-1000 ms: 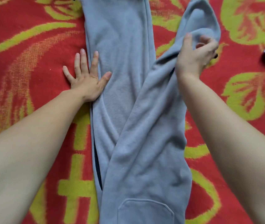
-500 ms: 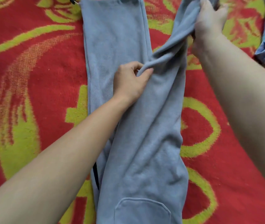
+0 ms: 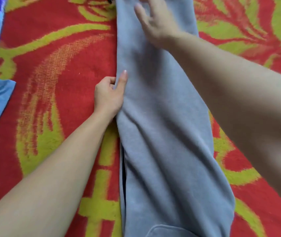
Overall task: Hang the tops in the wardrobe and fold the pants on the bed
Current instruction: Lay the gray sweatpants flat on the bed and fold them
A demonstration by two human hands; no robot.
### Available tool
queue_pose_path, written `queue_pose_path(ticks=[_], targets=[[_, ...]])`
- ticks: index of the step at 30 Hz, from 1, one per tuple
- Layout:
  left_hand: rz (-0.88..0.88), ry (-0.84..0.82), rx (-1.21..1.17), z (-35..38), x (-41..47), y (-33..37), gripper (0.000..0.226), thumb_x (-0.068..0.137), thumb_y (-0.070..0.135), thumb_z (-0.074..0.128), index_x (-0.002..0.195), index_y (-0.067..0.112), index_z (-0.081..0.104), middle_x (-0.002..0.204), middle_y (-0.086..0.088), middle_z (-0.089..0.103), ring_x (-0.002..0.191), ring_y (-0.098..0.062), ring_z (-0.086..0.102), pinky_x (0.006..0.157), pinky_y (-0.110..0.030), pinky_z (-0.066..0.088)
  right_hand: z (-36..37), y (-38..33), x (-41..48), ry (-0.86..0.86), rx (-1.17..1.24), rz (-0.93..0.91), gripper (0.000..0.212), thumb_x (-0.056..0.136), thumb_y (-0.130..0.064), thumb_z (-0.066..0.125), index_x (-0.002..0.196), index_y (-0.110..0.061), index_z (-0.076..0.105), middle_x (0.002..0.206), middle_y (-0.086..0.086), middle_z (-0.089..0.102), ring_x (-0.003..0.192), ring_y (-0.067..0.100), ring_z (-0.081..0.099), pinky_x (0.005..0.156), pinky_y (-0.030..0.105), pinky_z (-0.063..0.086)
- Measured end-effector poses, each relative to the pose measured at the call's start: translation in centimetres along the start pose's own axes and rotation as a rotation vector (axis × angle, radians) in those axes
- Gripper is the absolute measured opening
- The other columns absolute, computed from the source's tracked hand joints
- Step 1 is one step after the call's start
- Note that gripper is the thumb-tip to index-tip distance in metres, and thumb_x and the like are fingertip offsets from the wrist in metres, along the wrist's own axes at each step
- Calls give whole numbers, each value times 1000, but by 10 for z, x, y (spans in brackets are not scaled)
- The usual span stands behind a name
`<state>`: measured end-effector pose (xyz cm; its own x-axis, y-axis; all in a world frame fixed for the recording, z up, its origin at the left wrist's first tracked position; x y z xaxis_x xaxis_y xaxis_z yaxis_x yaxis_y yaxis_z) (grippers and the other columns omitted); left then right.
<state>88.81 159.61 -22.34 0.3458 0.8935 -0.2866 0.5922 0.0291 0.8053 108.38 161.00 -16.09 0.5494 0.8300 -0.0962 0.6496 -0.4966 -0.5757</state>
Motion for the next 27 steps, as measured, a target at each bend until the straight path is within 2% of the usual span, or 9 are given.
queue_pose_path(ticks=[2,4,6,8,11,16,20,24,27], targets=[[-22,-5,-79,1,8,-6,60,85,58,68,77,-2,67,64,-1,53,60,-6,45,60,-34,41,15,39,-12,79,-184,-93,47,106,-36,35,146,-13,43,152,9,41,139,23,40,110,24,26],[-29,-40,-132,-1,13,-9,67,80,61,70,73,-5,64,63,-3,50,61,-9,43,61,-36,42,26,44,-18,35,-306,-87,55,104,-47,30,154,-22,32,162,12,24,148,30,25,120,38,19],[-48,-74,-182,-1,14,-12,63,79,59,73,73,-4,65,65,-5,56,62,-10,47,61,-36,46,43,53,-15,-89,-426,-30,62,102,-58,23,159,-35,16,168,12,3,153,39,1,122,53,2],[-57,-48,-215,3,14,-13,55,79,52,77,71,-1,66,64,-4,59,59,-7,47,57,-31,44,51,58,-9,-116,-491,-33,65,99,-65,17,159,-40,7,168,10,-8,152,43,-10,120,60,-6],[-52,20,-195,7,16,-11,54,79,51,78,65,1,63,54,3,50,51,-5,38,51,-25,36,55,55,4,-89,-514,-15,69,95,-70,13,158,-42,4,168,11,-4,152,43,-9,118,62,-7],[-46,30,-165,8,17,-11,54,77,56,77,58,10,57,49,8,45,47,-5,36,52,-22,36,45,51,-9,-135,-492,-3,71,98,-66,19,160,-34,7,167,16,1,152,43,-5,120,61,-5],[-60,32,-94,4,14,-4,68,82,72,58,46,18,39,44,10,37,46,-6,33,50,-25,35,29,45,-82,26,-398,4,63,104,-53,24,159,-22,20,167,15,6,154,36,1,122,55,-4],[-151,42,-167,-7,-5,-5,65,90,73,40,71,12,54,72,-3,57,68,-14,53,82,-43,52,15,55,-190,130,-344,-74,55,105,-46,29,155,-22,35,166,14,14,154,33,8,124,49,1],[-170,100,-306,-11,-50,-12,49,90,66,46,80,18,51,79,4,59,74,-10,56,83,-39,53,14,63,-265,196,-338,-56,54,105,-42,36,153,-17,39,164,19,19,153,37,14,123,52,6]])
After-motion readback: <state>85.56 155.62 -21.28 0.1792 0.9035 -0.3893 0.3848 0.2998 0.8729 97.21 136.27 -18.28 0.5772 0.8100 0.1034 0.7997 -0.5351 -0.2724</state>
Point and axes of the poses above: each hand's wrist, its own x-axis towards the middle knuckle, its own z-axis out of the palm, y = z × x, the point moved 1 cm from there along x, towards the middle knuckle
